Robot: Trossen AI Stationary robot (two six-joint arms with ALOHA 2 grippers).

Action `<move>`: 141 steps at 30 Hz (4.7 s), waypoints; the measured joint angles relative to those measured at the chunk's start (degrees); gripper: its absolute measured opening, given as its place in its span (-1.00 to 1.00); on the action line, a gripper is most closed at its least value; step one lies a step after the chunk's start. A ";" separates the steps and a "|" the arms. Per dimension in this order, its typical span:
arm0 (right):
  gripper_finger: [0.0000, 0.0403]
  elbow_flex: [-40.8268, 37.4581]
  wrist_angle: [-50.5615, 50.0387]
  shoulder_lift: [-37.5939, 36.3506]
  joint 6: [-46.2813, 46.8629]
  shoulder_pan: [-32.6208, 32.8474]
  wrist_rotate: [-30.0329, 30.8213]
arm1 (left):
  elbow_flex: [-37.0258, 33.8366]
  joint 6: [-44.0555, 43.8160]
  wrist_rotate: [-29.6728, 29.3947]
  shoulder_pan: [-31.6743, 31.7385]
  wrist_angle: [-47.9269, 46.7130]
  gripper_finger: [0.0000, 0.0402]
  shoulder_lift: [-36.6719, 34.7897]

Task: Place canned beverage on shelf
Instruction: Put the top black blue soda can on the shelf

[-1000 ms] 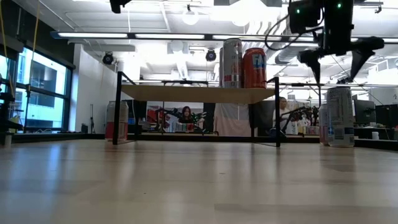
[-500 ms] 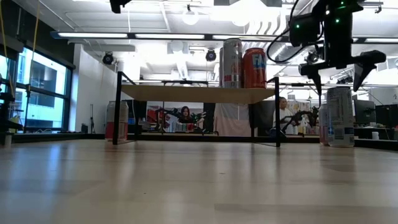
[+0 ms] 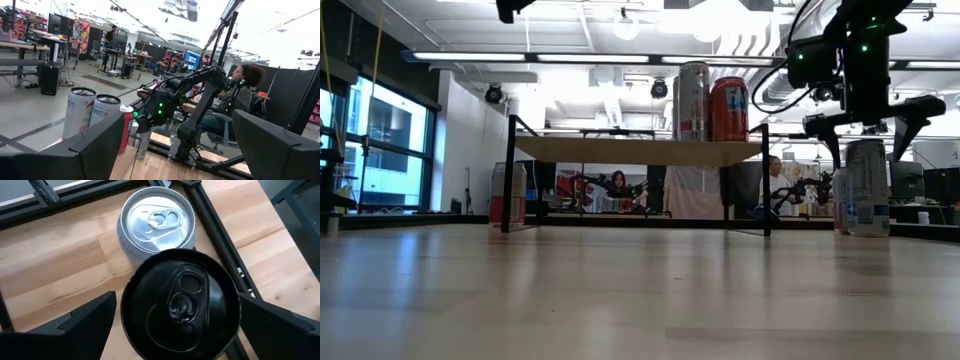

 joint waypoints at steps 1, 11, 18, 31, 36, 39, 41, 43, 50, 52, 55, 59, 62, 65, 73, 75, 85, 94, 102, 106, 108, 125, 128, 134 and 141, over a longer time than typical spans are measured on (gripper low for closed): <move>0.90 0.00 0.31 0.00 0.00 0.00 0.04 | 0.00 -0.02 0.00 -0.01 -0.25 0.67 0.00; 0.18 0.00 0.25 -0.02 -2.06 0.18 0.17 | 0.00 0.01 0.00 0.00 -0.59 0.67 0.00; 0.18 1.38 -3.11 -1.11 -4.12 3.17 -1.83 | 0.00 1.53 0.00 0.00 -0.58 0.67 0.00; 0.18 27.06 -8.77 -7.85 -27.59 18.76 -6.83 | 0.00 1.54 -0.01 -0.01 -0.58 0.67 0.00; 0.18 36.07 -7.30 -6.66 -34.70 26.23 -15.75 | 0.00 1.53 0.00 -0.01 -0.59 0.67 0.00; 0.18 38.80 -4.02 -4.40 -37.76 31.42 -20.87 | 0.00 1.49 0.00 0.00 -0.57 0.67 0.00; 0.18 39.70 -1.18 -2.13 -39.41 34.55 -21.75 | 0.00 1.48 0.02 -0.04 -0.56 0.67 0.00; 0.18 40.34 2.13 0.98 -41.79 36.90 -21.78 | 0.00 0.61 0.11 -0.35 -0.52 0.67 0.01; 0.18 46.79 8.71 15.41 -52.79 38.53 -24.95 | 5.22 0.56 7.81 -1.84 -6.14 0.67 5.52; 0.18 49.98 8.53 19.24 -56.32 38.40 -25.57 | 7.68 2.88 9.53 -2.28 -10.31 0.67 7.62; 0.18 55.16 7.89 24.03 -60.98 38.40 -25.51 | 10.61 5.51 11.18 -2.89 -14.64 0.67 10.80; 0.18 61.99 7.15 28.89 -65.10 38.40 -25.89 | 11.93 6.49 12.20 -3.29 -16.17 0.67 13.80; 0.18 65.83 7.08 31.57 -67.58 38.40 -27.14 | 11.93 6.09 12.26 -3.49 -16.29 0.67 15.98; 0.18 68.14 7.07 33.06 -69.60 38.40 -27.37 | 11.93 6.08 12.24 -4.14 -16.06 0.67 17.91; 0.18 68.57 8.78 33.55 -71.01 38.40 -27.41 | 11.95 6.08 12.31 -6.26 -10.57 0.67 22.91; 0.18 68.57 9.56 33.55 -71.04 38.40 -27.42 | 11.95 6.04 12.28 -6.52 -9.34 0.67 24.43; 0.18 68.48 9.48 33.55 -71.19 38.40 -27.55 | 11.96 4.63 12.07 -6.55 -4.43 0.66 27.90; 0.18 68.46 9.60 33.55 -71.22 38.40 -27.91 | 11.96 6.16 11.99 -6.52 -4.94 0.17 27.69; 0.18 68.41 9.64 33.53 -72.14 38.42 -28.34 | 11.93 7.12 12.17 -6.42 -5.04 -0.23 27.69; 0.18 68.39 9.73 33.53 -72.11 38.42 -28.33 | 11.93 7.19 12.16 -6.42 -5.02 -0.23 27.67; 0.18 68.39 9.76 33.53 -72.28 38.43 -28.29 | 11.93 7.27 12.08 -6.42 -5.00 -0.23 27.67; 0.88 68.91 7.90 31.82 -72.04 36.96 -21.56 | 11.87 12.23 8.69 0.46 -18.92 -0.23 20.21; 0.88 68.91 3.11 29.78 -70.32 35.99 -17.93 | 11.87 13.20 1.10 2.00 -23.32 -0.23 15.78; 0.89 68.60 -2.27 24.91 -65.04 35.40 -8.94 | 11.87 13.20 -13.77 3.72 -23.63 -0.23 8.80; 0.89 68.48 -6.70 22.22 -61.31 36.95 -2.13 | 11.87 12.52 -17.83 4.41 -18.93 -0.22 10.59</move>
